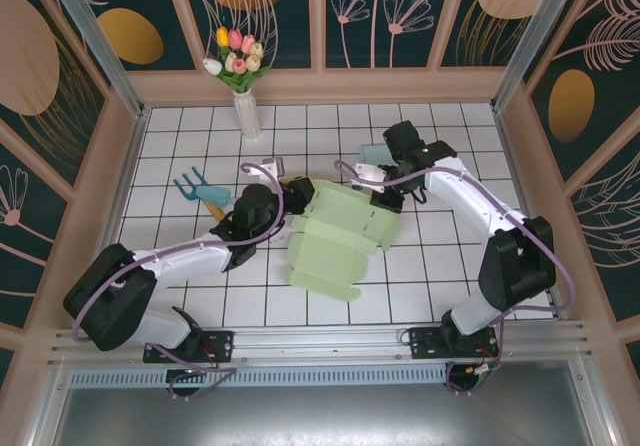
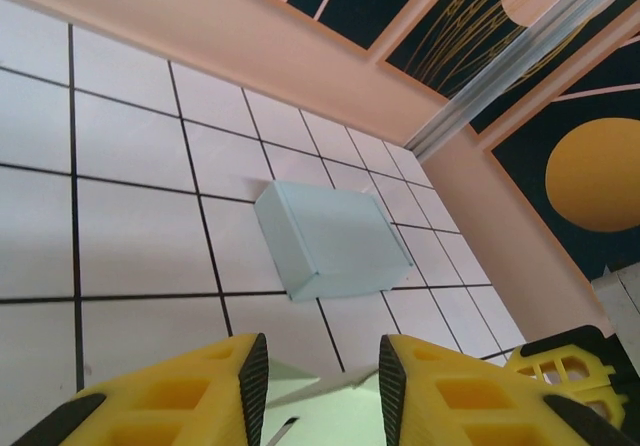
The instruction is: Fold the paper box
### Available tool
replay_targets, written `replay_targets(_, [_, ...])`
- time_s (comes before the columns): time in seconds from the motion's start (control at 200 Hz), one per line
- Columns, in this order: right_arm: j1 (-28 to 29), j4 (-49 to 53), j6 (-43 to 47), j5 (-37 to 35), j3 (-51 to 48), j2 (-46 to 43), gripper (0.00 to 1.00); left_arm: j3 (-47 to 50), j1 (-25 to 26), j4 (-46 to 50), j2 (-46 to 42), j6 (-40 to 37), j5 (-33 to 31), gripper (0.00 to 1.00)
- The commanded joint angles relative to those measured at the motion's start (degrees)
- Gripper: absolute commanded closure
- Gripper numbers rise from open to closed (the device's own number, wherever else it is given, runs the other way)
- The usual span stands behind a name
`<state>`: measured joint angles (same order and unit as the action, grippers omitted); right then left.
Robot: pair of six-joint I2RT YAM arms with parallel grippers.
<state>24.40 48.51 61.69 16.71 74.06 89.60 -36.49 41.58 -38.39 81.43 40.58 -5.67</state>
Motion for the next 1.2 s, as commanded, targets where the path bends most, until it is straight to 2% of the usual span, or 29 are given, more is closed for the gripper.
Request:
replay_targets(0.0, [-0.3, -0.5, 2.3, 2.3, -1.4, -2.8, 1.00, -2.0, 0.1, -2.9, 2.8, -2.9, 3.5, 0.66])
replay_targets(0.135, [-0.3, -1.1, 1.3, 1.6, -1.3, -2.8, 1.00, -0.3, 0.1, -11.7, 4.8, -1.8, 13.5, 0.72])
replay_targets(0.24, [-0.4, -1.8, 0.3, 1.3, -0.9, -2.5, 1.00, 0.5, 0.5, -16.3, 5.9, -1.0, 19.7, 0.73])
replay_targets(0.61, [-0.4, -3.9, 0.6, 3.1, -2.4, -2.9, 1.00, -0.8, 1.4, -19.2, 10.1, 1.3, 22.7, 0.72])
replay_targets(0.761, [-0.6, -5.7, 0.8, 1.0, -4.9, -4.2, 1.00, 2.2, 1.4, -12.9, 6.2, -2.9, 16.2, 0.71])
replay_targets(0.981, [-0.6, -6.8, 1.5, 1.5, -6.2, -5.9, 1.00, 7.9, 1.3, -3.2, 2.7, -12.9, 3.7, 0.61])
replay_targets(1.096, [-0.6, -7.0, 1.4, 1.3, -7.0, -6.2, 1.00, 7.8, 1.2, 2.0, 1.5, -14.6, -2.0, 0.52])
replay_targets(1.191, [-0.5, -7.4, 1.3, 0.6, -7.7, -6.7, 1.00, 8.2, 1.3, 4.3, 0.6, -13.6, -3.5, 0.43])
